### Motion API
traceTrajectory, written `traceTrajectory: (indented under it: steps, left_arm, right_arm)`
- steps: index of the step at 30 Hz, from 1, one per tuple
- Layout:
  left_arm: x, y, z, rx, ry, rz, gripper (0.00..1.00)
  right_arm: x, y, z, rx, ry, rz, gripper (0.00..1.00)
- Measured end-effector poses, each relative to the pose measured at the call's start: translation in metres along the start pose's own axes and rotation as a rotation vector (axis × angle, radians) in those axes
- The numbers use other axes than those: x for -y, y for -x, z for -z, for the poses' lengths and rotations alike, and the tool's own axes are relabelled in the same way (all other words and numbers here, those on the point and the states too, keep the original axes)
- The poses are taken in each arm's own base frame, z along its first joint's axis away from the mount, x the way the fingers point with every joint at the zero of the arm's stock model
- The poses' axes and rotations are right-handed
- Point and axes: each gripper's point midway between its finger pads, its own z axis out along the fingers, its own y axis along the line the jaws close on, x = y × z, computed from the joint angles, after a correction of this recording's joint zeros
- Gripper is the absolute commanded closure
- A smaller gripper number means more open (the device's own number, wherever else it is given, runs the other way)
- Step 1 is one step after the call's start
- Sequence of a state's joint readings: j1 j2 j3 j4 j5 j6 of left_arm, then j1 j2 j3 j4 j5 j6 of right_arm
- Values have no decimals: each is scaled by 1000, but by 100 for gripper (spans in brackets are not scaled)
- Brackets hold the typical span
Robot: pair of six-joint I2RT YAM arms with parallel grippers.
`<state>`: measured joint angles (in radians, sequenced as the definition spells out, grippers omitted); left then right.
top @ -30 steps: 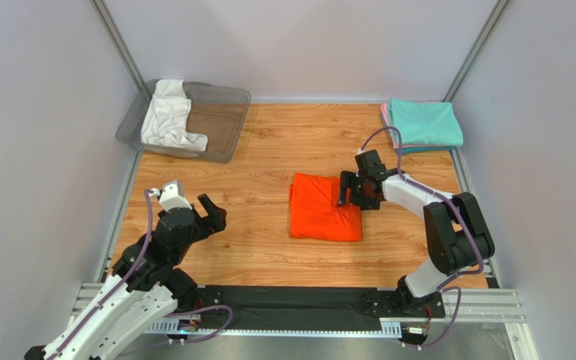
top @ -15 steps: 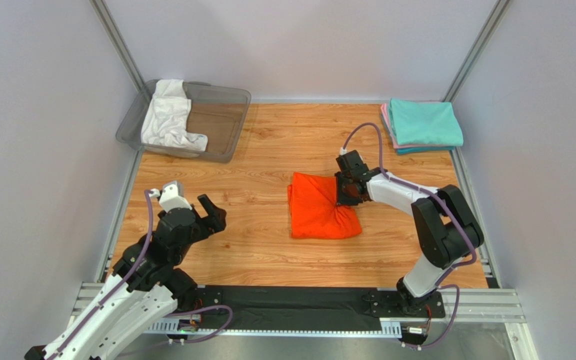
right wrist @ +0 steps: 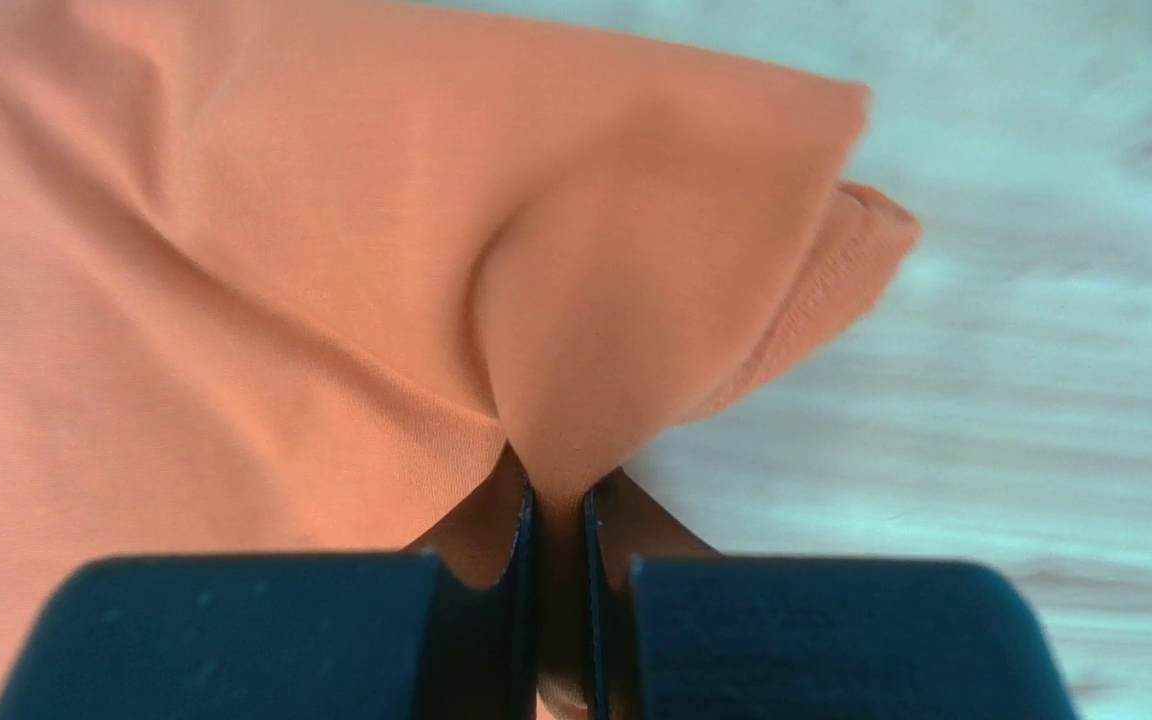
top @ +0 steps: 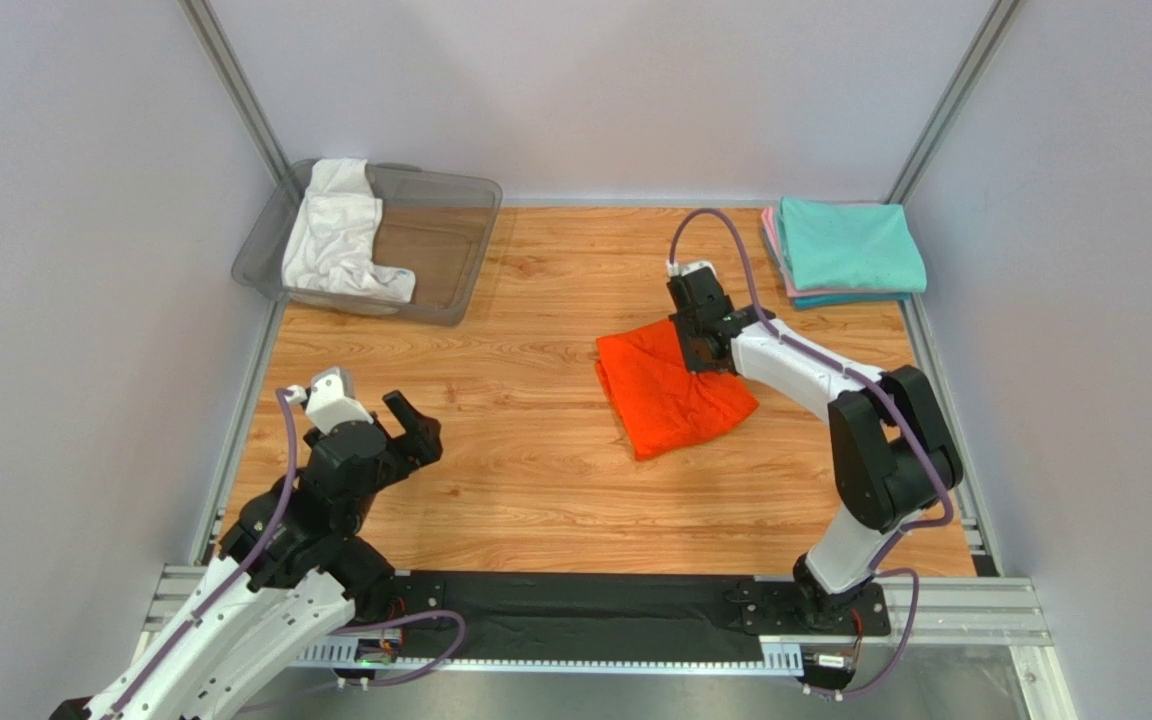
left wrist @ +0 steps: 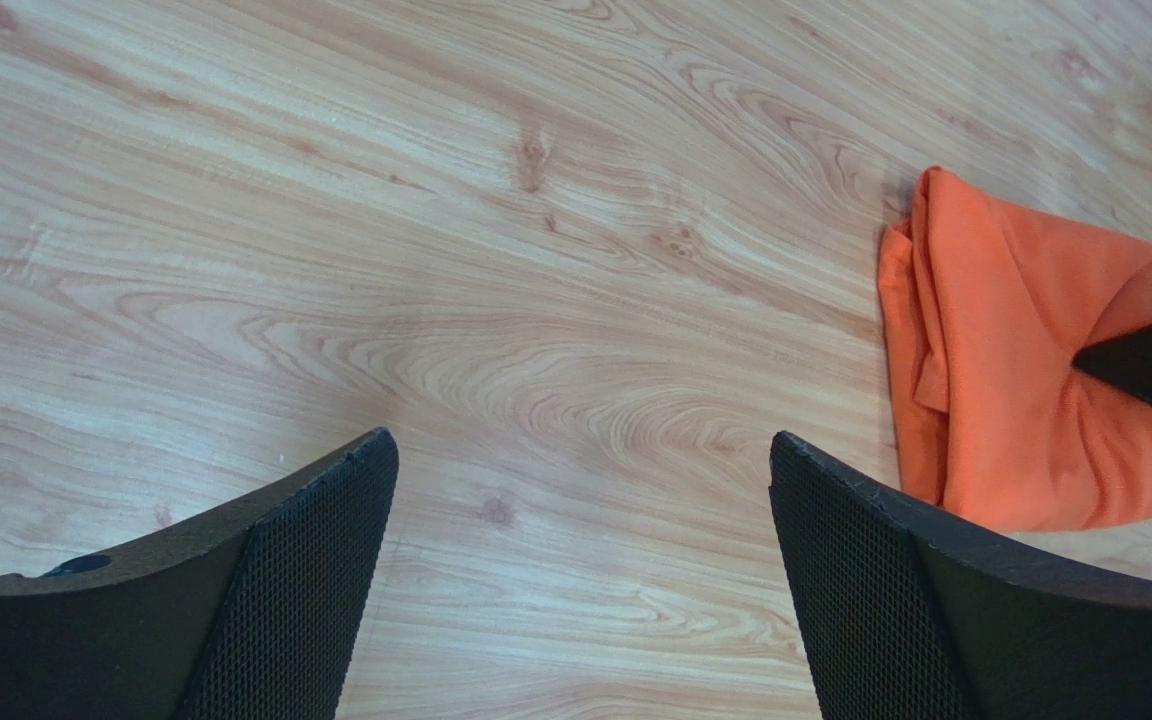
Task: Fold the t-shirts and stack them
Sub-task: Neatly place the folded tshirt to the corner
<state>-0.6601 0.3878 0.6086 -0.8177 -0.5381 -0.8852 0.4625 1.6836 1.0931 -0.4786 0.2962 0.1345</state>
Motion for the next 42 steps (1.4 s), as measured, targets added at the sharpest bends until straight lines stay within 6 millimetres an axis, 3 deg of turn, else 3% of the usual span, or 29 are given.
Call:
traceTrajectory:
  steps: [8, 16, 25, 31, 42]
  left_arm:
    - [-10, 2, 0, 18, 47, 10, 0]
    - [-20, 5, 0, 48, 98, 24, 0]
    - [-32, 10, 0, 83, 156, 32, 0]
    - [-38, 12, 0, 101, 193, 32, 0]
    - [-40, 12, -1, 102, 204, 31, 0]
  right_arm:
    - [51, 85, 1, 136, -195, 93, 100]
    - [112, 126, -10, 153, -371, 154, 100]
    - [173, 181, -5, 212, -511, 202, 100]
    - [195, 210, 9, 255, -562, 228, 100]
    - [212, 252, 55, 349, -633, 195, 100]
